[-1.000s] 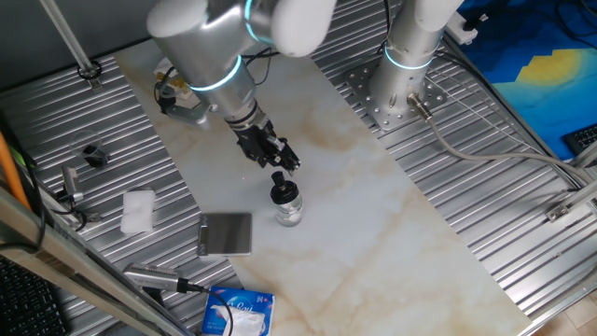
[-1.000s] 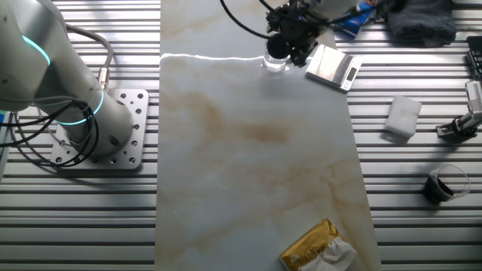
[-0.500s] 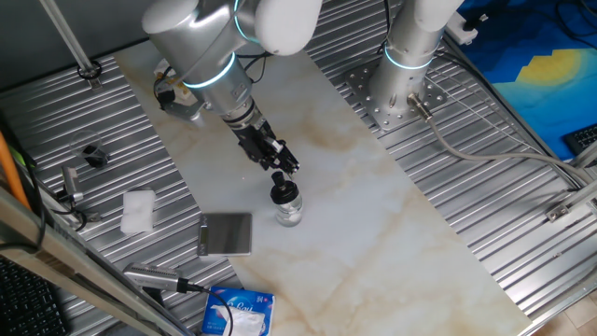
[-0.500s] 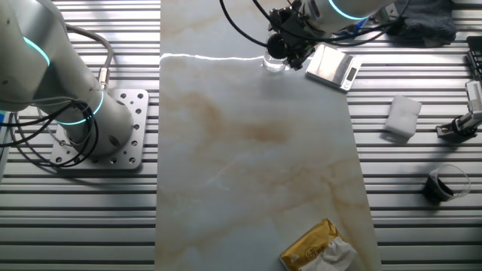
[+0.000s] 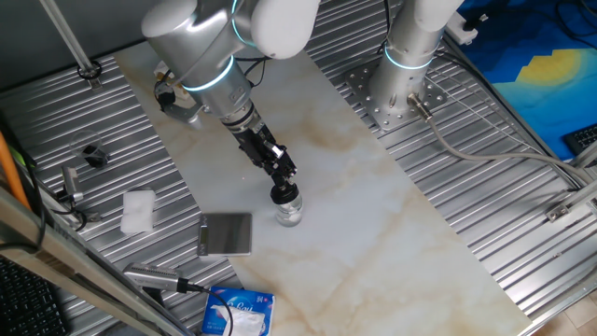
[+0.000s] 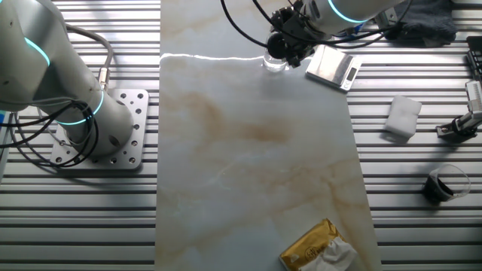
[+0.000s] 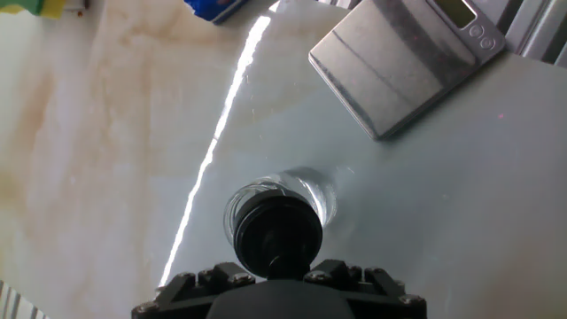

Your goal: Screw the lid onto the jar

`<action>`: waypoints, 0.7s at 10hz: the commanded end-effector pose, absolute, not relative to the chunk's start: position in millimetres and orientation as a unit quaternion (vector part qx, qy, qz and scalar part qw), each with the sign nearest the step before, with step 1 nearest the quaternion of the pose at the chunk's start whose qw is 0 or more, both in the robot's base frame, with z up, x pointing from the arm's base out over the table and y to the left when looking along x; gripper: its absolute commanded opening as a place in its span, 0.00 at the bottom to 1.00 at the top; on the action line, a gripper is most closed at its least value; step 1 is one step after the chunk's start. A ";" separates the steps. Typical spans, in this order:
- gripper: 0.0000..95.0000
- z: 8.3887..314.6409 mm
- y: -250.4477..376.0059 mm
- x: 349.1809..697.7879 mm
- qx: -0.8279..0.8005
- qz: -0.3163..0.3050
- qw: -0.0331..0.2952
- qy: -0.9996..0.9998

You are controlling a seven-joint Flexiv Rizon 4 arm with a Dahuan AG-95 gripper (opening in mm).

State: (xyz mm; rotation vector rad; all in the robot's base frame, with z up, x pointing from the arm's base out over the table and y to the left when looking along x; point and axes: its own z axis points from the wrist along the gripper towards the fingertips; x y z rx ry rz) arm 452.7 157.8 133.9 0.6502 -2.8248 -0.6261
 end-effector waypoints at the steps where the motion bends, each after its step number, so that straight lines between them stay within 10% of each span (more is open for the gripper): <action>1: 0.60 133.6 158.2 452.9 0.219 -0.210 0.089 -0.949; 3: 0.60 133.0 159.5 453.5 0.216 -0.210 0.091 -0.949; 4: 0.40 132.9 159.7 453.7 0.214 -0.210 0.092 -0.950; 7: 0.40 132.8 159.8 453.7 0.211 -0.209 0.093 -0.950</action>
